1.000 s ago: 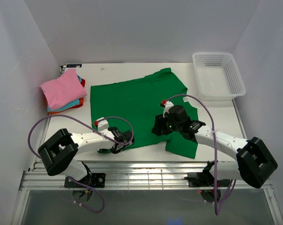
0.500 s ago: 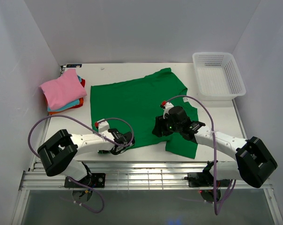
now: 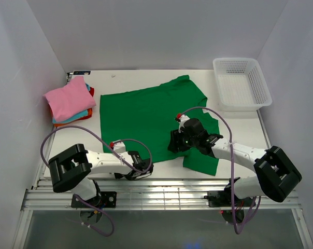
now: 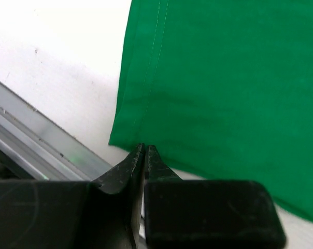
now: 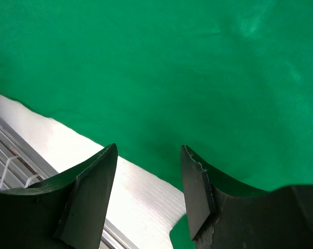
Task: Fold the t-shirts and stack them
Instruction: Flatten the tshirt out
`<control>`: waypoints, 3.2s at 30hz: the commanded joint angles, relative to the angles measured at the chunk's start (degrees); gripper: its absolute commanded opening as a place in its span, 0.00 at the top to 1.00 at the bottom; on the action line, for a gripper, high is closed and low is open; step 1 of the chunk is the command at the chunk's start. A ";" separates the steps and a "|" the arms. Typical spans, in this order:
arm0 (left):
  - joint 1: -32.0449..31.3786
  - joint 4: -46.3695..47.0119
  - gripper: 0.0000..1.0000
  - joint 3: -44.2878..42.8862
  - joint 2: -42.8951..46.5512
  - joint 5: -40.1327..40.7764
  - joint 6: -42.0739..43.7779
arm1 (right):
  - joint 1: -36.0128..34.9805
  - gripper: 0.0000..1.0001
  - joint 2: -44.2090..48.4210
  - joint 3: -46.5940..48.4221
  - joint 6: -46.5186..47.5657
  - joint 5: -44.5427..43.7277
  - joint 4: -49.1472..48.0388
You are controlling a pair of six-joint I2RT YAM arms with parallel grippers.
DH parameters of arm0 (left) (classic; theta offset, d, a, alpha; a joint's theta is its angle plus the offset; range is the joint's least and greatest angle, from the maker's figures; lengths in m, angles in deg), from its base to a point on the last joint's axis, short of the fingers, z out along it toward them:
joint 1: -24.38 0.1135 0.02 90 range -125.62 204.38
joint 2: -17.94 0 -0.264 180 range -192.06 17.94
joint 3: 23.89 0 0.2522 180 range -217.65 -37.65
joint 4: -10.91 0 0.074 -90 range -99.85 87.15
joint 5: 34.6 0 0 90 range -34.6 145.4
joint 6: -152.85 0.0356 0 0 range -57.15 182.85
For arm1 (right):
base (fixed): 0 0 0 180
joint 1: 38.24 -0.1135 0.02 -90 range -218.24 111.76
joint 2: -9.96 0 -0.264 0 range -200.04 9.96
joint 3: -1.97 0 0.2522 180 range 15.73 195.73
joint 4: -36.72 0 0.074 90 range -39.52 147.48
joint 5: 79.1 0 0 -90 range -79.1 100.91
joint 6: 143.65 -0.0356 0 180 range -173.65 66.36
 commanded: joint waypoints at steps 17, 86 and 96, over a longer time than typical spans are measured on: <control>3.66 -7.75 0.72 -26.44 -5.41 22.00 0.41 | 4.11 0.43 -1.00 14.04 5.08 -14.91 6.09; 57.03 60.02 0.97 -58.90 -40.33 -19.90 75.84 | 29.19 0.79 -54.62 76.70 16.07 -8.07 23.68; 54.05 69.18 0.13 -41.51 -18.53 -23.16 70.51 | 29.54 0.37 -58.13 85.32 12.21 -6.83 11.37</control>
